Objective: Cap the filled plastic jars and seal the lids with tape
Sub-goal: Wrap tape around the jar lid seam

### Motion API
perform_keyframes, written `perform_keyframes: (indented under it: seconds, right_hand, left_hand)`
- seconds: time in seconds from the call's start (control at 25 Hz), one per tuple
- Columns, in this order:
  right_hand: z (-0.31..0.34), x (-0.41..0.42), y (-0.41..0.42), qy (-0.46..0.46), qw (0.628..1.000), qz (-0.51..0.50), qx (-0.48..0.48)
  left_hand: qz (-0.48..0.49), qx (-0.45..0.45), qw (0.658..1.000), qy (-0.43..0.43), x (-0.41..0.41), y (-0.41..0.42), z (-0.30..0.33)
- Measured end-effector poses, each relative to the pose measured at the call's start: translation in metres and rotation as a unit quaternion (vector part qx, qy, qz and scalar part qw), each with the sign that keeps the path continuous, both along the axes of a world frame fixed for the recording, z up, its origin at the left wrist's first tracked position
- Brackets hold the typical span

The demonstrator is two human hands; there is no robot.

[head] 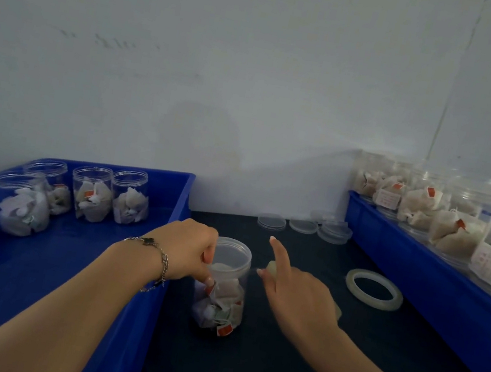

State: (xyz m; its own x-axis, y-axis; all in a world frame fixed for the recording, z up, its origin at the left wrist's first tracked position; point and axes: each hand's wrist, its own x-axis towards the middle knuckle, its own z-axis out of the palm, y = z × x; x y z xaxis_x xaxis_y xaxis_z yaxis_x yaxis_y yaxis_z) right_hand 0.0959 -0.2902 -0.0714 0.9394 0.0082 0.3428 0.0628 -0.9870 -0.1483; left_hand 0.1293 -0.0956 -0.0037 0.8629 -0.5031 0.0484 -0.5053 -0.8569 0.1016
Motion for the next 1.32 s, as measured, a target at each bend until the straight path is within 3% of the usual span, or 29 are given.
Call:
perform_keyframes:
  seconds: [0.24, 0.48, 0.76, 0.92, 1.16, 1.32]
  right_hand:
    - [-0.001, -0.001, 0.002, -0.004, 1.000, 0.010, 0.002]
    - [0.004, -0.002, 0.002, 0.015, 1.000, 0.015, 0.013]
    - [0.010, 0.000, -0.002, 0.021, 1.000, 0.016, -0.006]
    - [0.008, -0.001, 0.000, 0.015, 1.000, 0.025, 0.003]
    - [0.002, -0.007, 0.002, -0.006, 1.000, 0.021, 0.021]
    - [0.004, -0.008, -0.004, 0.013, 0.999, 0.029, 0.000]
  left_hand:
    - [0.031, 0.097, 0.993, -0.061, 0.007, 0.009, -0.002]
    - [-0.008, 0.158, 0.987, 0.009, 0.011, 0.014, 0.001]
    - [-0.009, 0.161, 0.987, 0.015, 0.013, 0.013, 0.002]
    - [0.008, 0.050, 0.996, 0.080, 0.004, 0.010, -0.001]
    - [0.067, 0.053, 0.996, -0.008, 0.002, -0.013, -0.019]
    - [0.054, -0.025, 0.998, 0.020, 0.004, -0.012, -0.018]
